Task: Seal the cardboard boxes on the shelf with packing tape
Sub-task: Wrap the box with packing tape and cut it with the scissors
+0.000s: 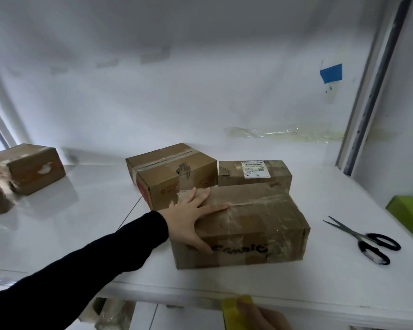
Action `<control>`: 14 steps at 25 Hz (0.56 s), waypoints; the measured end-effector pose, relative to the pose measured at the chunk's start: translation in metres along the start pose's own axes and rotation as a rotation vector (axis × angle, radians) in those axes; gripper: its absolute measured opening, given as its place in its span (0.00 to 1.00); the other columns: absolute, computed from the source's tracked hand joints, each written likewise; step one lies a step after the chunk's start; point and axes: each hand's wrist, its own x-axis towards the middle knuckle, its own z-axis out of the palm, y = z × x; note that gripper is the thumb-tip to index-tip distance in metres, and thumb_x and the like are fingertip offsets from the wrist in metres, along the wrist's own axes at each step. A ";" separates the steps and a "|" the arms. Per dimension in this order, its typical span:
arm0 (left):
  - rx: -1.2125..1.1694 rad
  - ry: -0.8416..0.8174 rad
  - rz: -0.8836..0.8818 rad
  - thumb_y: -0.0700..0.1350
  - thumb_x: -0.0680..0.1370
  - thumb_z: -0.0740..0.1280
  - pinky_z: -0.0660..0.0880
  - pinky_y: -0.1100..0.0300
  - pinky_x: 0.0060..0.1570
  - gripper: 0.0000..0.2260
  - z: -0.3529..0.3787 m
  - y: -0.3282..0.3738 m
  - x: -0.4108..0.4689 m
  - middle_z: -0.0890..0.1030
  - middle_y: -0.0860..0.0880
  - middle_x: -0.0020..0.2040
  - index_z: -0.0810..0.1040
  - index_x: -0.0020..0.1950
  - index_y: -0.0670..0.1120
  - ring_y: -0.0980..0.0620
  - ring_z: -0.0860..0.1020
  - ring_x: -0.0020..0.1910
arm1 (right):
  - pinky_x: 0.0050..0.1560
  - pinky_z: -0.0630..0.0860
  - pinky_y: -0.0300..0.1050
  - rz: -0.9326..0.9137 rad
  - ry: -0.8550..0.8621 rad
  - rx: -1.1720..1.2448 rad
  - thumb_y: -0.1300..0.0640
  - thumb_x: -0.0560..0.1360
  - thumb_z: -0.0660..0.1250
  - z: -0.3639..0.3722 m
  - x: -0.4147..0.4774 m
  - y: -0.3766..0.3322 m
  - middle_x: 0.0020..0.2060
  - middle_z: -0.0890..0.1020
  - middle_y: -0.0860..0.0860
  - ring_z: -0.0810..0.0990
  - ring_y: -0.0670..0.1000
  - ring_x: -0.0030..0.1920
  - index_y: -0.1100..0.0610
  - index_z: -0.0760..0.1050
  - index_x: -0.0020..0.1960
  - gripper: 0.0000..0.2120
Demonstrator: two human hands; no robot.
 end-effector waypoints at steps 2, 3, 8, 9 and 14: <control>-0.067 0.100 0.014 0.63 0.65 0.73 0.46 0.45 0.73 0.43 -0.003 -0.006 0.001 0.44 0.51 0.78 0.47 0.70 0.73 0.45 0.42 0.76 | 0.49 0.56 0.10 0.111 0.100 0.130 0.53 0.60 0.75 -0.019 0.004 -0.019 0.56 0.64 0.17 0.64 0.17 0.53 0.37 0.69 0.46 0.22; -0.112 0.123 0.028 0.62 0.65 0.73 0.50 0.51 0.73 0.41 -0.009 -0.007 0.002 0.49 0.50 0.78 0.52 0.71 0.71 0.47 0.48 0.76 | 0.46 0.64 0.13 0.186 0.076 0.301 0.57 0.67 0.71 -0.034 0.007 -0.033 0.51 0.75 0.24 0.70 0.20 0.48 0.42 0.73 0.44 0.12; -0.513 -0.043 0.070 0.65 0.61 0.73 0.70 0.62 0.59 0.30 -0.055 -0.010 0.000 0.78 0.61 0.60 0.72 0.62 0.69 0.61 0.75 0.59 | 0.31 0.80 0.45 0.597 -0.298 0.718 0.63 0.75 0.63 -0.087 0.042 -0.085 0.35 0.83 0.68 0.83 0.61 0.32 0.67 0.81 0.38 0.12; -0.589 -0.089 0.075 0.61 0.64 0.74 0.72 0.66 0.52 0.25 -0.063 -0.012 0.000 0.81 0.60 0.56 0.75 0.60 0.66 0.62 0.78 0.54 | 0.29 0.80 0.45 0.547 -0.282 0.735 0.63 0.75 0.62 -0.087 0.043 -0.089 0.34 0.83 0.68 0.83 0.61 0.30 0.67 0.81 0.37 0.13; -0.769 -0.026 0.039 0.66 0.56 0.76 0.77 0.64 0.45 0.29 -0.076 -0.027 0.013 0.85 0.47 0.50 0.84 0.51 0.53 0.52 0.82 0.46 | 0.32 0.81 0.46 0.484 -0.173 0.675 0.54 0.76 0.65 -0.075 0.065 -0.097 0.34 0.85 0.60 0.85 0.56 0.34 0.64 0.80 0.41 0.14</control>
